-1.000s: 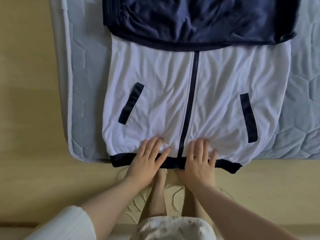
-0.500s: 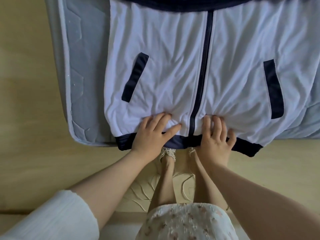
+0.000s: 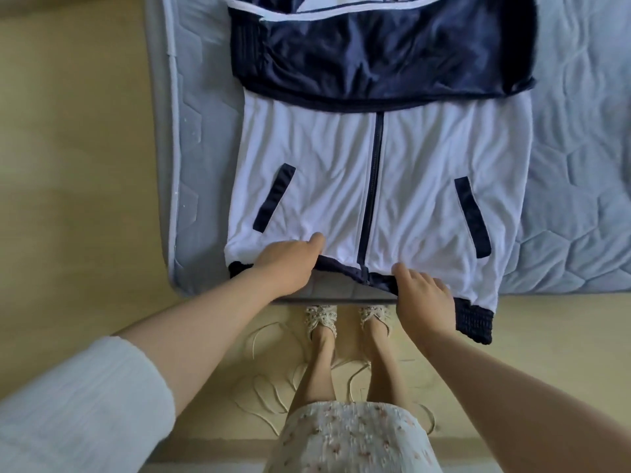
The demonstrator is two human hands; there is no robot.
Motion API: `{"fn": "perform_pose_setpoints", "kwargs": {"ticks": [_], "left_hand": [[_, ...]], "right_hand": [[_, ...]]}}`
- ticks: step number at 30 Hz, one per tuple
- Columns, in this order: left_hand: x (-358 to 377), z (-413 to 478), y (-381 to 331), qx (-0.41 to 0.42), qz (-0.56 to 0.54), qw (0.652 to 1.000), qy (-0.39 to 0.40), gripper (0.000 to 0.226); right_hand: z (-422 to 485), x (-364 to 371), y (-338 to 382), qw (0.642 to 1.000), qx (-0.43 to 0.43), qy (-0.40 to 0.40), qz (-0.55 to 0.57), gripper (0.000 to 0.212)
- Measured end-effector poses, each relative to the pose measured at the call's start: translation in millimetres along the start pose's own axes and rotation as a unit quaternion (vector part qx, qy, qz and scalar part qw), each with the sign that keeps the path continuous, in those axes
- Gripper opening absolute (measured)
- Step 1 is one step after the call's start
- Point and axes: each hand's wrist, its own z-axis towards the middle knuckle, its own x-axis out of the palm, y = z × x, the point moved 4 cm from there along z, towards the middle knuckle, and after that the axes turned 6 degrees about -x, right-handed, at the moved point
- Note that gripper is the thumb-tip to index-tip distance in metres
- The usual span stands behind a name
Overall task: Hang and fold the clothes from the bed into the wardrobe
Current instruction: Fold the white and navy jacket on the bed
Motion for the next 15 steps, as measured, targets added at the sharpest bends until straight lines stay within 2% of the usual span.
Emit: {"fn": "perform_pose_setpoints", "kwargs": {"ticks": [3,5,6,8,12,15], "left_hand": [[-22.8,-14.0,-4.9,-0.018,0.021,0.996,-0.080,0.029],[-38.8,-20.9,-2.0,-0.048,-0.016,0.994,-0.100,0.020],[-45.4,-23.2,-1.4,-0.037,-0.011,0.994,-0.098,0.019],[-56.7,-28.9,2.8,-0.005,-0.015,0.998,-0.065,0.022],[-79.6,-38.2,8.4,0.013,-0.069,0.997,0.020,0.048],[-90.3,-39.1,2.0,0.004,-0.061,0.998,0.027,0.042]], "right_hand": [[1.6,-35.6,9.2,0.999,-0.016,-0.018,-0.024,0.034],[1.5,-62.3,11.1,0.999,-0.008,-0.046,-0.007,0.031],[1.4,-74.1,10.5,0.999,-0.004,-0.050,0.003,0.029],[0.7,-91.7,7.3,0.999,-0.009,-0.027,0.015,0.025],[-2.1,-114.5,1.8,0.999,-0.023,0.023,0.024,0.022],[-6.2,-122.1,4.2,0.999,-0.032,0.032,0.001,0.020]]}}
